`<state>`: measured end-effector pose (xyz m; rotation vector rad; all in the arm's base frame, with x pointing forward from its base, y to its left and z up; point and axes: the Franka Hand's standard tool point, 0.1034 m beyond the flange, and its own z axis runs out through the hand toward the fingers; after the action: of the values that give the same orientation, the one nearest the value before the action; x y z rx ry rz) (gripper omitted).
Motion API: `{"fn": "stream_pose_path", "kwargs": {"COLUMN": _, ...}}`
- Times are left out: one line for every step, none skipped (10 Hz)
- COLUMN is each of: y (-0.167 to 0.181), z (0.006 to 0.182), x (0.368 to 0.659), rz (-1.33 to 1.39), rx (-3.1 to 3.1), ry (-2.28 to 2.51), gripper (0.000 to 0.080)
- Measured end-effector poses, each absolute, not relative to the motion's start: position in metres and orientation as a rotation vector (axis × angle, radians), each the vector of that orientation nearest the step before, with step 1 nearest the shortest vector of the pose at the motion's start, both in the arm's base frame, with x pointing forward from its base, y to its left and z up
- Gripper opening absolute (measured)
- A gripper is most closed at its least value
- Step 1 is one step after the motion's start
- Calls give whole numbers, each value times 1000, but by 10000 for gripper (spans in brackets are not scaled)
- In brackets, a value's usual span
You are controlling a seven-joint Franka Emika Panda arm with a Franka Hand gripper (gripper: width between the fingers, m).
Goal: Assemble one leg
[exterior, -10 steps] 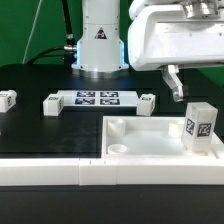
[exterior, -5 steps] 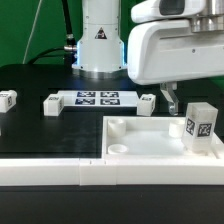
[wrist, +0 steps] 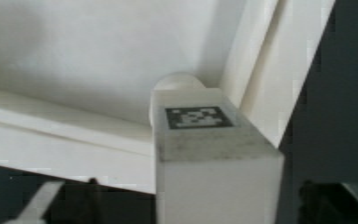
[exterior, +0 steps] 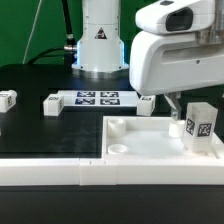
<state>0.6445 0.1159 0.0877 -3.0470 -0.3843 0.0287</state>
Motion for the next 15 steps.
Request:
{"fn": "stream_pose_path", "kwargs": {"y": 116, "z": 88, "x": 644, "rz": 29, "rx": -3047, "ry": -384, "gripper": 386}}
{"fn": "stream_pose_path", "kwargs": {"y": 116, "z": 88, "x": 645, "rz": 28, "rx": -3047, "ry": -384, "gripper": 289}}
{"fn": "stream_pose_path", "kwargs": {"y": 116, "z": 88, "x": 645, "rz": 29, "rx": -3047, "ry": -384, "gripper": 289}}
{"fn": "stream_pose_path", "kwargs": {"y": 116, "z": 88, "x": 645, "rz": 29, "rx": -3049, "ry": -371, "gripper": 290}}
{"fn": "stream_pose_path", "kwargs": {"y": 116, "z": 88, "x": 645, "rz": 31, "rx": -3054, "ry": -321, "gripper": 290}}
{"fn": "stream_pose_path", "kwargs": {"y": 116, "z": 88, "x": 645, "rz": 31, "rx": -3055, "ry": -313, "gripper": 290}}
{"fn": "stream_pose_path", "kwargs": {"y": 117, "z": 87, "x": 644, "rz": 35, "rx": -3064, "ry": -196, "gripper": 290}}
{"fn": "stream_pose_path", "kwargs": {"y": 119, "z": 87, "x": 644, "rz": 33, "rx": -3071, "ry": -19, "gripper": 290}}
{"fn": "stream_pose_path", "kwargs": {"y": 121, "z": 87, "x": 645, "rz": 30, "rx": -3062, "ry": 204, "gripper": 290}}
{"fn": "stream_pose_path", "kwargs": {"y": 120, "z": 87, "x": 645, "rz": 20, "rx": -3039, "ry": 442, "gripper": 291}}
{"fn": "stream_pose_path", "kwargs": {"y": 119, "z": 86, "x": 645, "rz": 21, "rx": -3021, "ry": 568, "gripper": 291}}
{"fn": "stream_pose_path", "kwargs": {"y": 118, "z": 86, "x": 645, "rz": 26, "rx": -2969, "ry": 800, "gripper": 291}}
{"fn": "stream_pose_path", "kwargs": {"y": 117, "z": 86, "x": 646, "rz": 27, "rx": -2885, "ry": 1069, "gripper": 291}}
{"fn": "stream_pose_path", "kwargs": {"y": 117, "z": 86, "x": 646, "rz": 26, "rx": -2824, "ry": 1229, "gripper": 291}}
{"fn": "stream_pose_path", "kwargs": {"y": 116, "z": 86, "x": 645, "rz": 19, "rx": -2729, "ry": 1437, "gripper": 291}}
